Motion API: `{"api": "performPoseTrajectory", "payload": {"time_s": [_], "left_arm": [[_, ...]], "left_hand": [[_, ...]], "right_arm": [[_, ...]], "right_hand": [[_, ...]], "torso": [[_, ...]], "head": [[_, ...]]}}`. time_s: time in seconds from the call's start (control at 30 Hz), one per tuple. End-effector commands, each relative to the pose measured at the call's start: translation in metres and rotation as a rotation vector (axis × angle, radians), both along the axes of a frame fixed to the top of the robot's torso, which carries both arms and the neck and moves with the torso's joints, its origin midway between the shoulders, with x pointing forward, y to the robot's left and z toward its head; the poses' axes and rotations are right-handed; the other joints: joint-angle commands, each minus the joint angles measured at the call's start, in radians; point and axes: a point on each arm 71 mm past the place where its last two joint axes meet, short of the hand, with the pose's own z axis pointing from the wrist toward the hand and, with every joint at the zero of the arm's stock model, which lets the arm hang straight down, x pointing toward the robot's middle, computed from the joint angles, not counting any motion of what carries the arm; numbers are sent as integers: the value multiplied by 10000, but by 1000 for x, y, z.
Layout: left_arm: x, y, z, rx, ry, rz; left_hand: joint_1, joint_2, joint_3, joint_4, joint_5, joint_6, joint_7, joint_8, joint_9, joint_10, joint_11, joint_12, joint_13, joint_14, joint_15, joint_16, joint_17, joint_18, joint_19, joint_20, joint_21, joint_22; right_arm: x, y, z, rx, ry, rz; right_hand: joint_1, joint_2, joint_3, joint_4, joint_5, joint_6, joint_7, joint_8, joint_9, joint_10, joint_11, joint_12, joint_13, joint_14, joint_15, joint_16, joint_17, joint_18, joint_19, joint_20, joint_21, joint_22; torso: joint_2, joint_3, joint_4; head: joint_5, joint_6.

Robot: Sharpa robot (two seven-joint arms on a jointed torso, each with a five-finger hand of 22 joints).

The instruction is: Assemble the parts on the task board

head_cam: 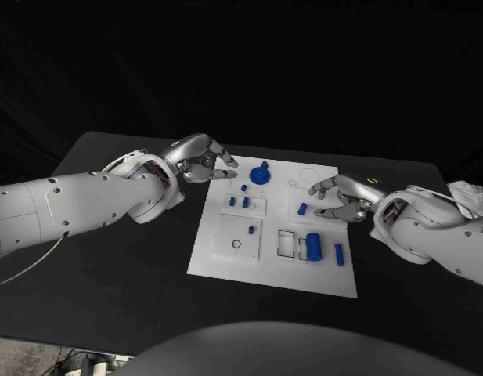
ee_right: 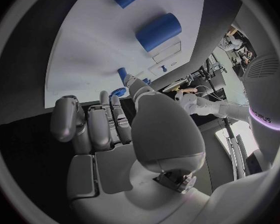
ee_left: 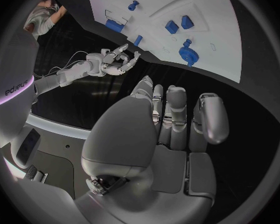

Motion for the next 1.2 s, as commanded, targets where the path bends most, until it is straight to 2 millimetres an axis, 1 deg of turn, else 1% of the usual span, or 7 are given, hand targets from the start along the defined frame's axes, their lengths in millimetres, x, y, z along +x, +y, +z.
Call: {"api": "performPoseTrajectory", "payload": {"time_s": [0.03,0.2,0.7,0.8,1.0,1.1,1.2], "left_arm": [[-1,-1,0,-87,19,-54],[-1,1,0,-73,35,-15],[-1,0,-1,-23,158,-52],[-1,0,-1,7,198,-55],[-1,0,-2,73,273,-64],[-1,0,-3,113,322,-66],[-1,0,-4,151,365,-67]], "left_hand": [[71,66,55,-15,70,42,-21,22,-12,-4,31,61,-10,-16,37,15,-1,188,34,62,-42,1754],[71,66,55,-15,70,42,-21,22,-12,-4,31,61,-10,-16,37,15,-1,188,34,62,-42,1754],[112,88,89,-12,114,57,-19,26,-12,7,27,77,-14,-20,36,10,-13,190,31,61,-55,1752],[117,92,93,-11,119,61,-18,27,-11,9,26,79,-15,-21,36,9,-16,191,30,61,-58,1751],[137,107,113,-11,138,86,-16,38,-7,22,26,92,-17,-26,41,4,-26,191,29,63,-62,1750],[152,114,125,-13,147,102,-17,45,-3,36,27,102,-17,-27,44,5,-26,190,31,65,-60,1752],[153,115,126,-13,147,104,-17,46,-3,37,27,103,-17,-27,44,5,-27,190,31,65,-61,1751]], "right_arm": [[-1,6,-8,-150,208,407],[-2,14,-16,-155,335,548],[1,32,-26,-117,463,804],[1,33,-27,-21,403,825],[1,36,-25,189,146,827],[1,36,-24,254,48,810],[1,35,-23,327,-63,786]], "right_hand": [[95,-4,13,-68,58,77,64,89,48,136,-16,104,-4,-83,-15,-44,-54,158,-94,7,-63,1518],[161,21,51,-96,183,195,107,176,101,329,-51,244,22,-125,-13,-76,-138,168,-133,6,-119,1502],[486,-18,776,-264,1667,460,266,367,231,1164,-207,545,-20,-202,-62,-151,-328,184,-179,-38,-206,1489],[668,42,990,-396,1798,863,334,627,399,1496,-292,661,-14,-209,-121,-160,-348,188,-178,-77,-200,1493],[1114,156,1194,-827,2188,1910,341,1593,1174,2284,-564,916,14,-128,-372,-159,-285,166,-79,-301,-64,1536],[1207,152,1238,-986,2510,1880,325,1879,1515,2461,-595,924,-7,-129,-425,-192,-330,155,-65,-371,-24,1543],[1190,141,1240,-1059,2552,1851,305,2136,1825,2598,-645,932,-18,-131,-462,-225,-381,152,-64,-409,0,1542]], "torso": [[-3,0,3],[-12,2,4],[-2,-3,-7],[-2,-4,-6],[-8,-5,-7],[-8,-3,-5],[-12,-5,-2]], "head": [[19,2],[42,2],[45,2],[39,2],[52,2],[56,2],[57,2]]}}
